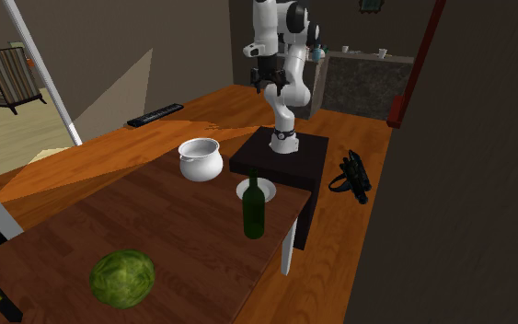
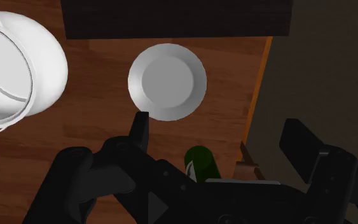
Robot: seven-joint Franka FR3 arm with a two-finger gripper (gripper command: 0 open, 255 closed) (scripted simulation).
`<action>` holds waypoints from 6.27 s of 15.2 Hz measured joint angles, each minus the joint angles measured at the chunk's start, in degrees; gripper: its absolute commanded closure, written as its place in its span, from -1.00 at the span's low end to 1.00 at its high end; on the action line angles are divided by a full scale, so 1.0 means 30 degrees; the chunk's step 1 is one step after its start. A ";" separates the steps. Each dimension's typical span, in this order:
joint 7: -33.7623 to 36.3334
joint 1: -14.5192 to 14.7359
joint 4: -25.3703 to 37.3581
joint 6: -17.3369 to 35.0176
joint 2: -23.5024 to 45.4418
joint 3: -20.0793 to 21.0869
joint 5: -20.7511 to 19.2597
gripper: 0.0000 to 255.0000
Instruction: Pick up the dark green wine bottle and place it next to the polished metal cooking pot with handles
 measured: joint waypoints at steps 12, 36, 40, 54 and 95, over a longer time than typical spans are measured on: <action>0.0315 0.0443 0.1683 0.5153 0.6454 0.0578 0.0224 -1.00; 0.0896 0.1021 1.0110 1.0685 1.9704 0.1182 -0.0364 -1.00; 0.0865 0.1001 0.9979 1.0992 1.9874 0.1168 -0.0368 -1.00; 0.0864 0.1002 0.9961 1.1014 1.9873 0.1169 -0.0367 1.00; 0.0868 0.1015 1.8527 0.1370 1.8794 0.1194 -0.0328 1.00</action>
